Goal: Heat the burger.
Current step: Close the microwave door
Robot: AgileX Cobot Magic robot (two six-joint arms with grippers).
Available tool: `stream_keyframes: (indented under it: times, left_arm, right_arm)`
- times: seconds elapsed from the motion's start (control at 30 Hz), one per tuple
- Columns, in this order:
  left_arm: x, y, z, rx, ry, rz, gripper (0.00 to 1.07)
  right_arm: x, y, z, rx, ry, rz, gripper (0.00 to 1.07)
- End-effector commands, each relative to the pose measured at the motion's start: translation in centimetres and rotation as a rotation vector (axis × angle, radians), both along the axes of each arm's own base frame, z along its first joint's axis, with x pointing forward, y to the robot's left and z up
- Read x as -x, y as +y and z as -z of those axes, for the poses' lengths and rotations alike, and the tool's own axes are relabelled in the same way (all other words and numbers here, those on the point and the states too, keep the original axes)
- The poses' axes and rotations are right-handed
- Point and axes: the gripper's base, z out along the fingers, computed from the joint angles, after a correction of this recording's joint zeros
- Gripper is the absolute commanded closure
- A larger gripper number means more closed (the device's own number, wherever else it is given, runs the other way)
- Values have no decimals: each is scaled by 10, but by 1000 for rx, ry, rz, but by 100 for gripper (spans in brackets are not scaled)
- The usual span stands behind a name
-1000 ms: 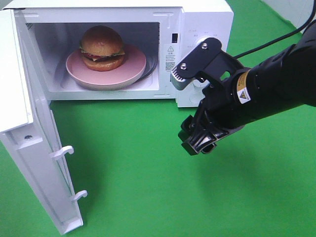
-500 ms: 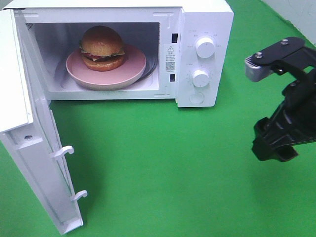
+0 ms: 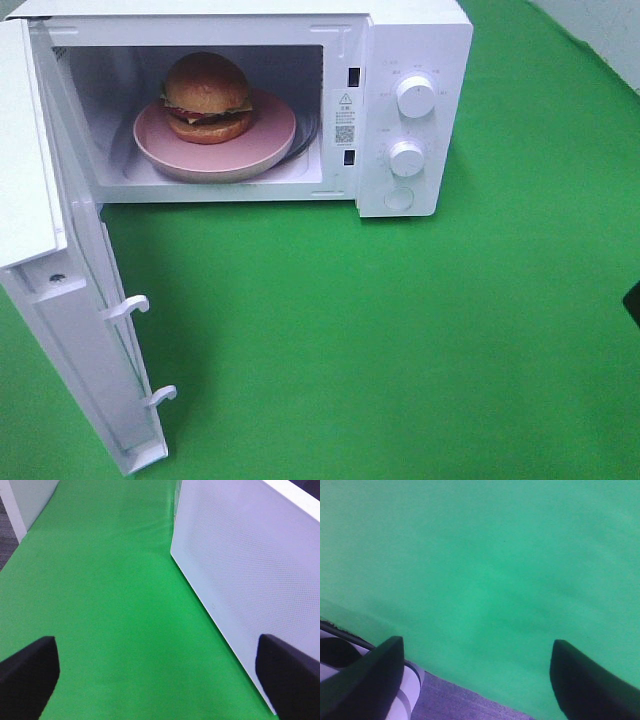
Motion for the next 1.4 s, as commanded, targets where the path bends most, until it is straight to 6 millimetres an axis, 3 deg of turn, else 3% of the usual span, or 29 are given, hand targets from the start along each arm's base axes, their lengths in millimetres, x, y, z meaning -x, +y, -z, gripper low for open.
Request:
stream_keyframes:
  times: [0.03, 0.23, 0.67, 0.97, 1.4]
  left_arm:
    - [0, 0, 0, -1, -10, -2, 7]
    - [0, 0, 0, -1, -10, -2, 7]
    - [0, 0, 0, -1, -10, -2, 7]
    - [0, 0, 0, -1, -10, -2, 7]
    - [0, 0, 0, -1, -10, -2, 7]
  right_arm:
    - [10, -6, -5, -13, -17, 19, 31]
    - [32, -17, -20, -63, -122, 21, 31]
    - [62, -33, -32, -94, -217, 31, 31]
    - [70, -37, -35, -114, -253, 33, 31]
    - [69, -45, 1, -73, -189, 155, 31]
